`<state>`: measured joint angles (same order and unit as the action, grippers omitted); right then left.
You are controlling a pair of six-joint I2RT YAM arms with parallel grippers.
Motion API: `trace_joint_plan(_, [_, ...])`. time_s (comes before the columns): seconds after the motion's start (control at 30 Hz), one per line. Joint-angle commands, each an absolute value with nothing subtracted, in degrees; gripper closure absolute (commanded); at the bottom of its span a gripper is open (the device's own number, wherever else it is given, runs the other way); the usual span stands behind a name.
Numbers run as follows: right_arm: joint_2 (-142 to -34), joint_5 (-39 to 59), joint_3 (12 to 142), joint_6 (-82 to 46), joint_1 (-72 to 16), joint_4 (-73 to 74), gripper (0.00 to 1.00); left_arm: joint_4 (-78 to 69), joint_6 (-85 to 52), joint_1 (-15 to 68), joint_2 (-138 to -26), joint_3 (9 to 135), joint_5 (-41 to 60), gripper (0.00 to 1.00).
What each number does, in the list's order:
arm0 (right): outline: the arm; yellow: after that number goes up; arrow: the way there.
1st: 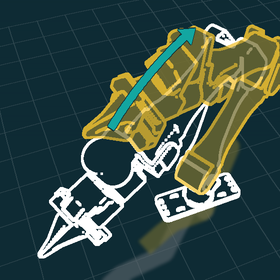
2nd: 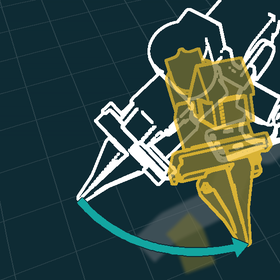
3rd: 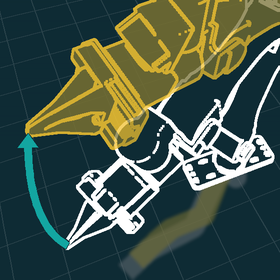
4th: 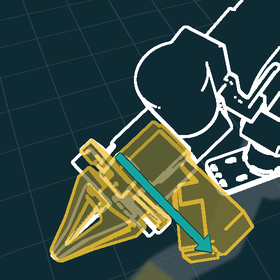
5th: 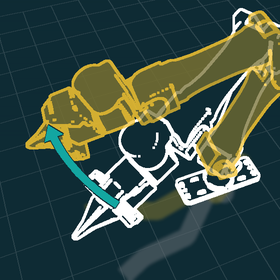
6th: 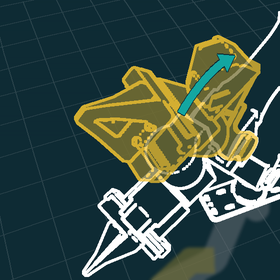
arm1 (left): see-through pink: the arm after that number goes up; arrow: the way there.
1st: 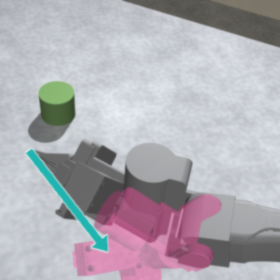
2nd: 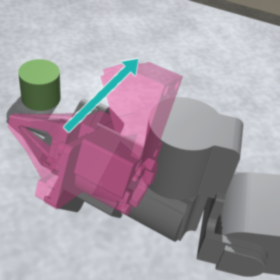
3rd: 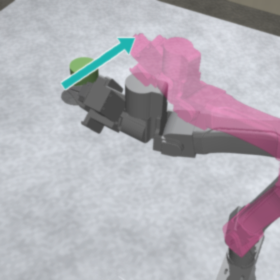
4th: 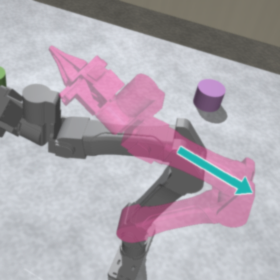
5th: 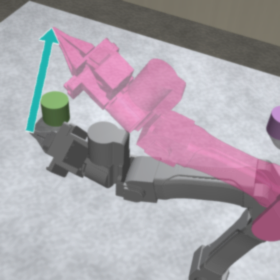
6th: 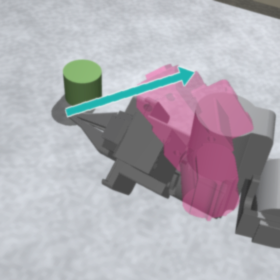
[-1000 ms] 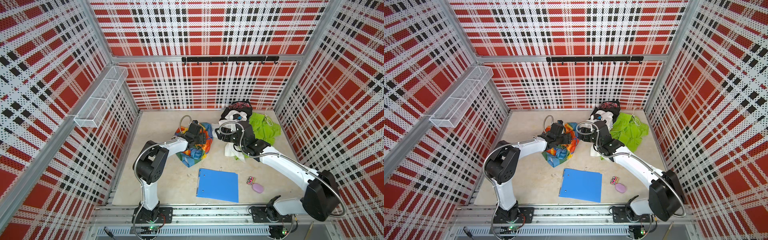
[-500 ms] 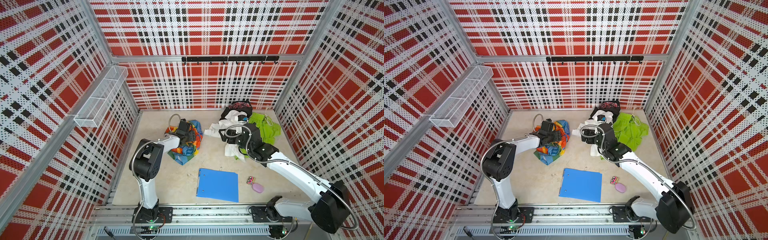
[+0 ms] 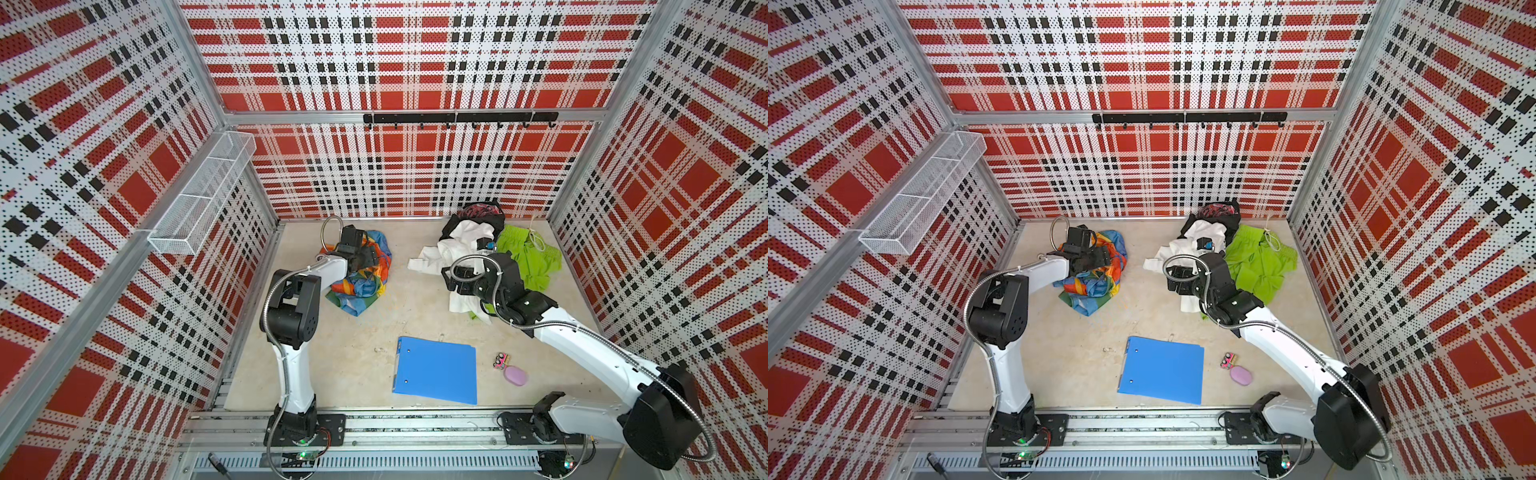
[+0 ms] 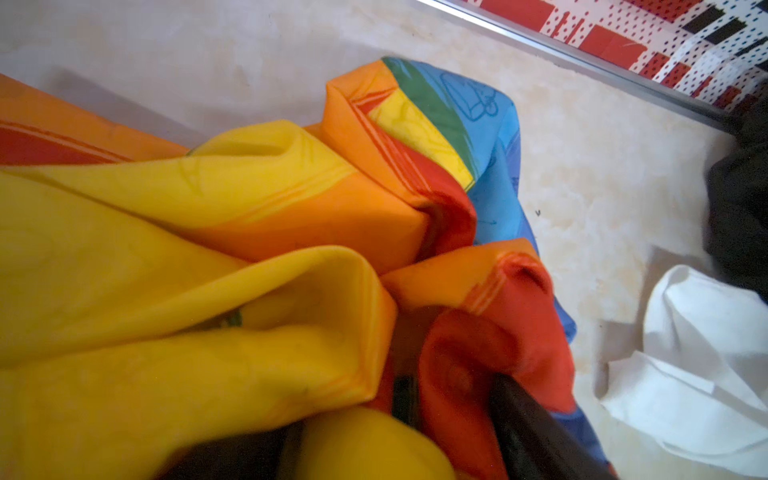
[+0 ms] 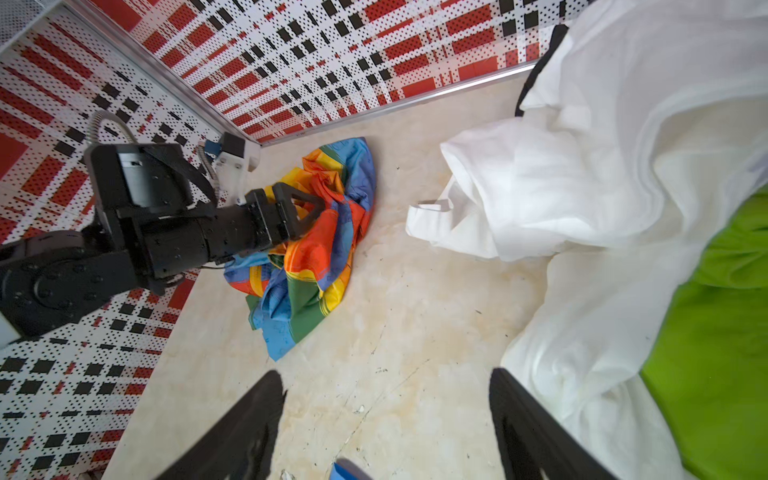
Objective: Pick out a specific cloth from the pile
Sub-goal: 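Open the right gripper and withdraw it while the left gripper releases the cloth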
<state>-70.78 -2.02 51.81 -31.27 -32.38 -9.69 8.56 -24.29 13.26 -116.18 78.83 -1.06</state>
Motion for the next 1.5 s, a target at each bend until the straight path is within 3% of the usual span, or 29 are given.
trace_joint_plan(0.0, [-68.2, -3.9, 50.8, -30.7, -32.1, -9.3, 0.17, 10.5, -25.1, 13.4, -117.7, 79.9, 0.3, 0.19])
trace_joint_plan(0.37, [-66.0, 4.4, 50.0, -24.6, -31.6, -7.6, 0.13, 10.7, -26.1, 10.4, -120.7, 83.2, 3.1, 0.16])
trace_joint_plan(0.57, [-65.9, 10.8, 49.5, -24.2, -31.6, -4.6, 0.04, 11.0, -26.5, 10.5, -121.7, 84.6, 3.8, 0.04])
trace_joint_plan(0.83, [-65.0, 13.8, 49.5, -24.3, -31.6, -3.9, 0.01, 11.0, -26.9, 10.2, -120.5, 84.7, 4.4, 0.02])
trace_joint_plan(1.47, [-62.1, 10.2, 50.8, -23.0, -31.5, -8.5, 0.00, 12.8, -26.3, 10.6, -99.0, 77.2, 4.5, 0.01])
